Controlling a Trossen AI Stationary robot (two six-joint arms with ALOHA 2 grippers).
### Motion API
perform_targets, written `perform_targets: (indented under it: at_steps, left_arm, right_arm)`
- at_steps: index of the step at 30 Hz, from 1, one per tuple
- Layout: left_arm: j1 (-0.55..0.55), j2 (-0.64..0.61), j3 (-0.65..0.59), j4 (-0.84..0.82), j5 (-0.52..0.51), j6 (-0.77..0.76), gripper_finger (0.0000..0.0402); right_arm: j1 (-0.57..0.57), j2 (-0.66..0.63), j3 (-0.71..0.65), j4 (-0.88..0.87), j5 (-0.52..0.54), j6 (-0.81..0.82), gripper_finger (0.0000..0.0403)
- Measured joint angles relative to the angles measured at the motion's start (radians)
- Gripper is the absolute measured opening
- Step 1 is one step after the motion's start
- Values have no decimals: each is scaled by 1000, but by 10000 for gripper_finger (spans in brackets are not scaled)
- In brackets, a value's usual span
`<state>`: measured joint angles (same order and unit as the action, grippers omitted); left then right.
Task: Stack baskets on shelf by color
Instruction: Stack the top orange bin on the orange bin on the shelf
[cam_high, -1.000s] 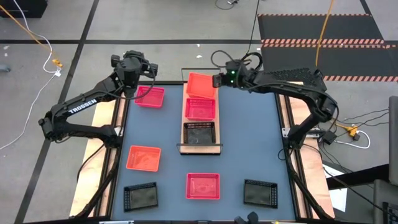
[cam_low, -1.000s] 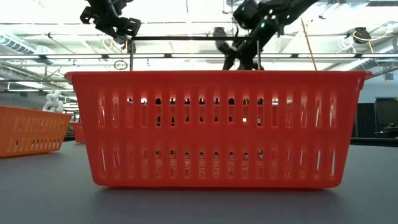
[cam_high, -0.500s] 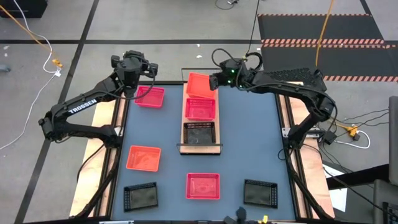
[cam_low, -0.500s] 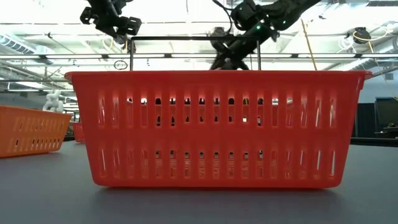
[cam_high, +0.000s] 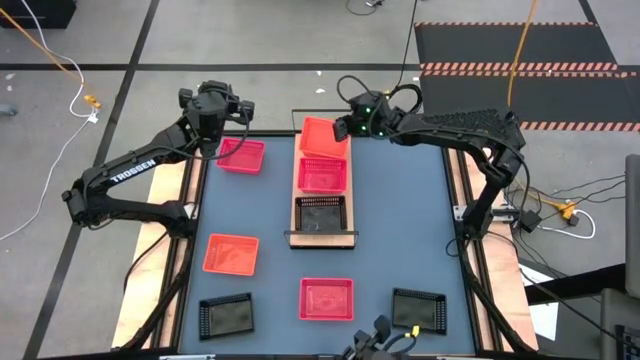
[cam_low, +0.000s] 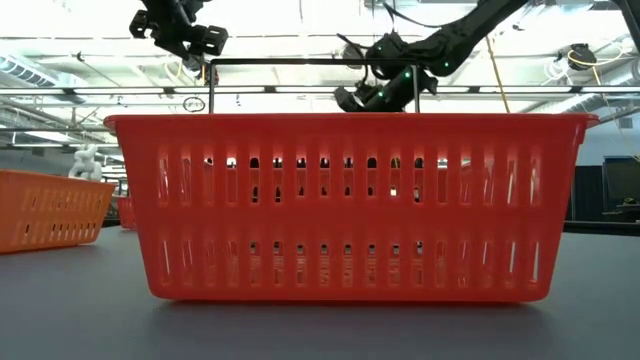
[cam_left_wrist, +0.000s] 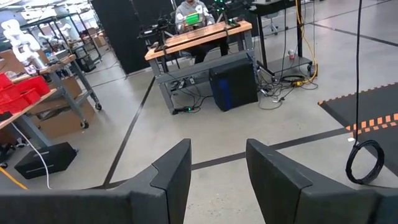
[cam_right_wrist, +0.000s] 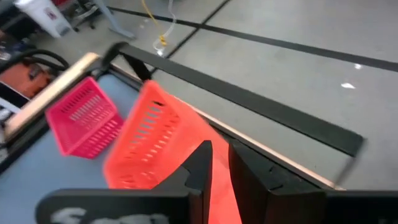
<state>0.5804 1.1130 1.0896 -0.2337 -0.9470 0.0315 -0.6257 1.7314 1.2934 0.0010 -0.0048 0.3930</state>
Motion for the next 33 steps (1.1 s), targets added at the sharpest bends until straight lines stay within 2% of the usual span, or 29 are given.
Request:
perform_targets:
  at_steps: [21, 27, 30, 33]
  left_arm:
    - [1, 0, 0, 21, 0, -11, 157]
    - [1, 0, 0, 19, 0, 2, 157]
    - [1, 0, 0, -11, 16, 14, 157]
    - [2, 0, 0, -53, 87, 17, 157]
  right_arm:
    - [-8, 12, 0, -88, 5, -125, 44]
    - [-3, -34, 1, -104, 3, -149, 44]
    - [7, -96, 2, -218, 5, -154, 44]
    - [13, -115, 3, -393, 25, -149, 44]
